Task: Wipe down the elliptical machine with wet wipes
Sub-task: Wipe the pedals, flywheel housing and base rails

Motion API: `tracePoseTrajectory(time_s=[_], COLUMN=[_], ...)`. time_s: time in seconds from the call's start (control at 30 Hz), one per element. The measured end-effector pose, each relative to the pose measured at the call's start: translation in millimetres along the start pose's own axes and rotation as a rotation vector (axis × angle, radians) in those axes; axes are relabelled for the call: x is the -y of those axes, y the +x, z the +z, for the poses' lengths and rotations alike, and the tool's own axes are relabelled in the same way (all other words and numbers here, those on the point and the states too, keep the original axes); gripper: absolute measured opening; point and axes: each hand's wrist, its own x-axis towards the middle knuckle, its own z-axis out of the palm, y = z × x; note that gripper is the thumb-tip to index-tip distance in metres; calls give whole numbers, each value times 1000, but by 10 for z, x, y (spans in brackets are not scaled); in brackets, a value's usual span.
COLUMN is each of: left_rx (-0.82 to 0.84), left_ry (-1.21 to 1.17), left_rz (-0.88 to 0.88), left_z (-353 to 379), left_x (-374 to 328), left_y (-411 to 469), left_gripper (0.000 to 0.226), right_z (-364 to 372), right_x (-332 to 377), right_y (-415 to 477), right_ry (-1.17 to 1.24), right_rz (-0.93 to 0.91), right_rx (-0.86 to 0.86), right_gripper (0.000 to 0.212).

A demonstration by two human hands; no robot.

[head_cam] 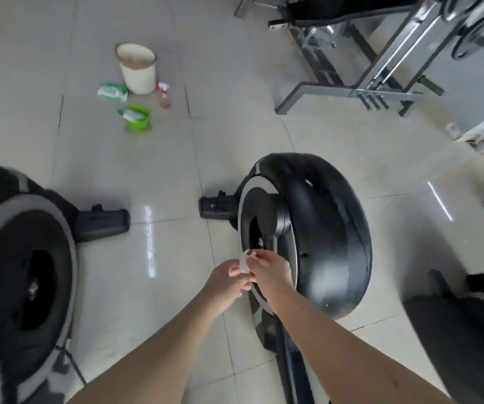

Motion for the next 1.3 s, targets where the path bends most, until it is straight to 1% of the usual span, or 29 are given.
tracePoseTrajectory(time_s=[0.07,0.13,0.17,0.23,0.3,0.37,0.47,0.53,0.63,0.77,0.9,1.03,1.17,1.2,1.23,1.3], left_rx=[12,-6,-12,-15,-35,-66,-100,-117,-146,-98,-75,-1,149,195,246,348], left_ry=[107,142,137,146,168,227,304,309,333,354,340,439,602,657,713,797], left_rz=[41,67,71,73,71,76,82,91,96,120,101,112,163,175,189,219], left_z=[-22,-23,-11,9,14,19,52,82,156,310,473,615,710,731,749,787], left_x=[-330,-650,-794,-1057,-1286,-1552,-2037,-2358,-2799,-3367,-3829,-4185,-4463,-4520,-4579,-4701], left_y=[-110,-157,-157,-114,10,161,411,649,999,1470,1892,2353,2880,3030,3179,3479], left_gripper=[13,17,16,10,11,10,13,14,10,8,8,11,12,11,9,7], right_z=[-91,-220,-305,-474,-647,-820,-1048,-1183,-1407,-1807,-2133,-2332,-2434,-2415,-2388,-2281], right_x=[275,540,649,832,965,1108,1367,1557,1817,2104,2263,2425,2676,2755,2816,2900], right_y=[-130,-211,-228,-220,-146,4,359,630,1010,1384,1687,2032,2370,2451,2551,2756], right_ry=[31,42,55,133,215,283,330,352,407,434,353,417,651,661,606,549], right_rz=[-4,-40,-48,-42,-30,-28,6,20,13,-35,-60,16,133,157,166,164], right_rx=[-6,-51,-79,-101,-85,-58,-67,-49,13,41,54,38,-31,-46,-76,-186], right_gripper=[19,9,8,10,9,10,15,19,18,17,19,21,18,15,13,29])
